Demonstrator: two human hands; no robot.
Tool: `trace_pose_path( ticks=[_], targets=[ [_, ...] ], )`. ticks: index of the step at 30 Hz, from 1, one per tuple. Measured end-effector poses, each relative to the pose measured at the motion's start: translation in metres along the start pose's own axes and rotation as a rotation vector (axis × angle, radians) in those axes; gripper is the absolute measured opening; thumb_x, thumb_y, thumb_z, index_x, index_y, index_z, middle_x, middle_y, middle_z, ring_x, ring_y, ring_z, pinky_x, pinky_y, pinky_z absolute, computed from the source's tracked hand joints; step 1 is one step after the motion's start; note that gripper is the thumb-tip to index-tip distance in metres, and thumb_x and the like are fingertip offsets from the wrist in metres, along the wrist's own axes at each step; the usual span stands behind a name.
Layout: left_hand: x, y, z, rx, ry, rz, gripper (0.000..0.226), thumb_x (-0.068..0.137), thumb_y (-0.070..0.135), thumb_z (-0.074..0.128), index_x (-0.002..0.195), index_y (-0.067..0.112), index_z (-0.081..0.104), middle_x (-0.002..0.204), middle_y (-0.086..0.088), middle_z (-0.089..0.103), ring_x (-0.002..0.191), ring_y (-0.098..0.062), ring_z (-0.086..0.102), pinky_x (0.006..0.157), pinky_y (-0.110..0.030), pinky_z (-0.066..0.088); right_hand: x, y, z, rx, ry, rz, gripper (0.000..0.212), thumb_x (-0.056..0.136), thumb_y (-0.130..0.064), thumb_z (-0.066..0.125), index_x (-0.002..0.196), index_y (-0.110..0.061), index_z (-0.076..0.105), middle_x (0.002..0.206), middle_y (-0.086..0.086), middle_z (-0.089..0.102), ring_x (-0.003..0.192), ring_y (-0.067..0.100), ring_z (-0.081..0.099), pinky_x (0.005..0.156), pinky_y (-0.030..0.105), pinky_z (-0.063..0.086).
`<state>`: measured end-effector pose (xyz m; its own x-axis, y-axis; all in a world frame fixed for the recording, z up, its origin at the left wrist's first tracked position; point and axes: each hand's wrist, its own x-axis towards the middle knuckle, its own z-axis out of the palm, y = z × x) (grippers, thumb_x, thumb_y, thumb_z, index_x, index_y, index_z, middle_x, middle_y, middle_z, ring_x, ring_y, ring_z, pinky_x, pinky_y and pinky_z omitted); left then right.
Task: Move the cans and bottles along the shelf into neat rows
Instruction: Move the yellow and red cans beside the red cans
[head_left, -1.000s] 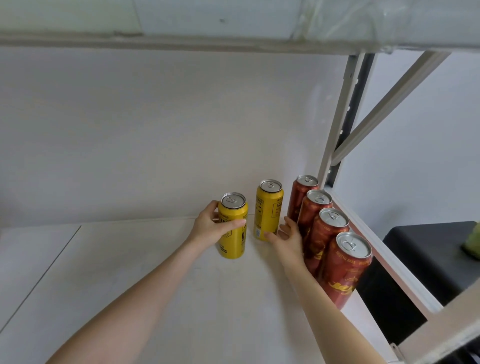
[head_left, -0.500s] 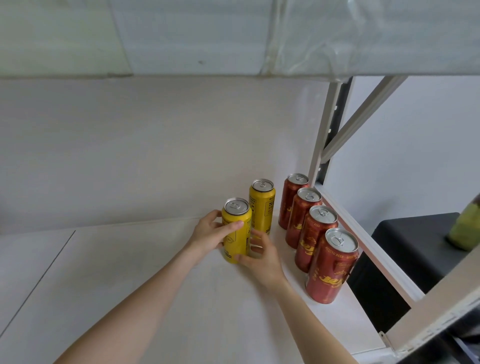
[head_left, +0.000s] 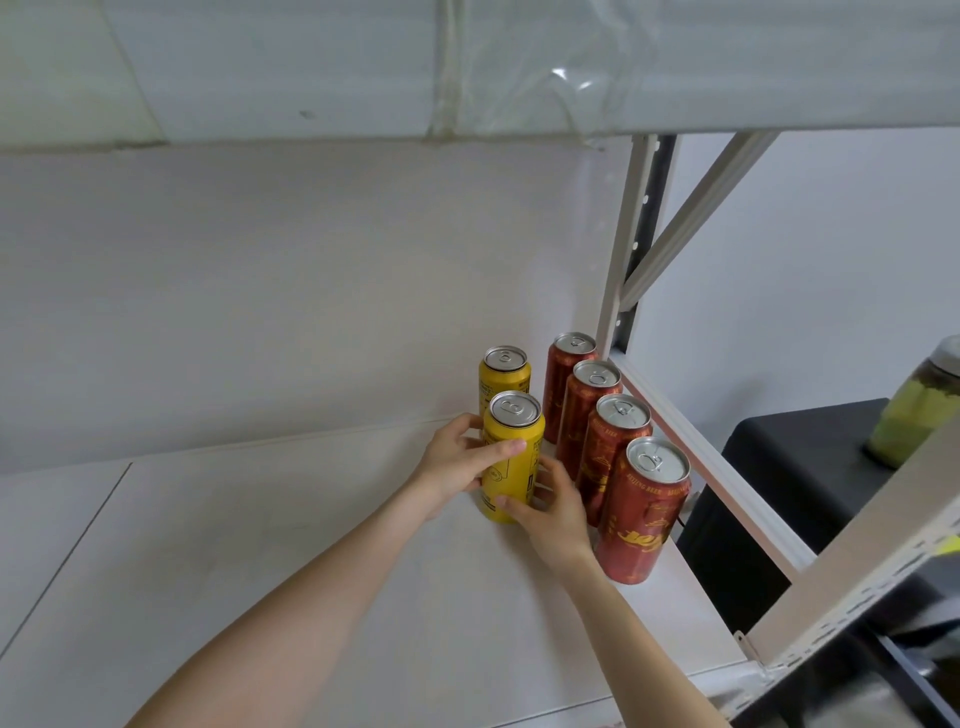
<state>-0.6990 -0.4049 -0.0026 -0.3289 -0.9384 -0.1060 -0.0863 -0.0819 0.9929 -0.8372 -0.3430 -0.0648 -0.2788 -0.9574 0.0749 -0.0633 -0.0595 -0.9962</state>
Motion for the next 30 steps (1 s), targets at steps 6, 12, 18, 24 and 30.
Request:
trace_pose_path(
  ticks=[6, 12, 18, 24, 30],
  targets=[
    [0.01, 0.001, 0.012, -0.016, 0.005, -0.011, 0.063, 0.05, 0.048, 0.092, 0.101, 0.026, 0.063, 0.094, 0.002, 0.075, 0.086, -0.012, 0.073, 0.067, -0.031, 0.059, 0.005, 0.003, -0.007, 0.023, 0.026, -0.026, 0.064, 0.076, 0.003, 0.078, 0.128, -0.023, 0.05, 0.116, 0.001, 0.065, 0.105, 0.009, 0.063, 0.086, 0.028, 0.057],
    [0.018, 0.001, 0.009, -0.016, 0.011, -0.027, 0.057, 0.06, 0.04, 0.089, 0.104, 0.018, 0.061, 0.098, 0.0, 0.073, 0.086, -0.01, 0.073, 0.066, -0.03, 0.059, 0.01, 0.006, -0.002, 0.018, 0.062, -0.042, 0.069, 0.076, -0.001, 0.079, 0.135, -0.017, 0.047, 0.12, -0.001, 0.063, 0.111, 0.015, 0.062, 0.093, 0.044, 0.055],
    [0.027, 0.003, 0.006, -0.021, 0.016, -0.055, 0.055, 0.061, 0.038, 0.09, 0.103, 0.016, 0.062, 0.086, 0.007, 0.075, 0.082, -0.006, 0.073, 0.074, -0.036, 0.061, 0.019, 0.008, 0.002, 0.012, 0.081, -0.041, 0.067, 0.076, -0.001, 0.079, 0.133, -0.017, 0.048, 0.123, 0.001, 0.063, 0.113, 0.018, 0.061, 0.095, 0.048, 0.053],
    [0.03, 0.007, 0.003, -0.026, 0.007, -0.088, 0.075, 0.043, 0.051, 0.09, 0.102, 0.015, 0.06, 0.085, 0.011, 0.075, 0.084, -0.004, 0.072, 0.08, -0.041, 0.06, 0.024, 0.009, 0.003, -0.001, 0.081, -0.046, 0.066, 0.077, -0.002, 0.079, 0.133, -0.015, 0.048, 0.123, 0.001, 0.062, 0.113, 0.016, 0.06, 0.096, 0.046, 0.053],
    [0.029, 0.009, 0.003, -0.012, 0.007, -0.102, 0.078, 0.04, 0.054, 0.089, 0.103, 0.017, 0.061, 0.09, 0.009, 0.075, 0.091, -0.008, 0.072, 0.087, -0.046, 0.058, 0.024, 0.01, 0.002, -0.02, 0.078, -0.052, 0.066, 0.077, -0.002, 0.078, 0.134, -0.015, 0.047, 0.124, -0.001, 0.061, 0.114, 0.013, 0.059, 0.097, 0.043, 0.052]
  ],
)
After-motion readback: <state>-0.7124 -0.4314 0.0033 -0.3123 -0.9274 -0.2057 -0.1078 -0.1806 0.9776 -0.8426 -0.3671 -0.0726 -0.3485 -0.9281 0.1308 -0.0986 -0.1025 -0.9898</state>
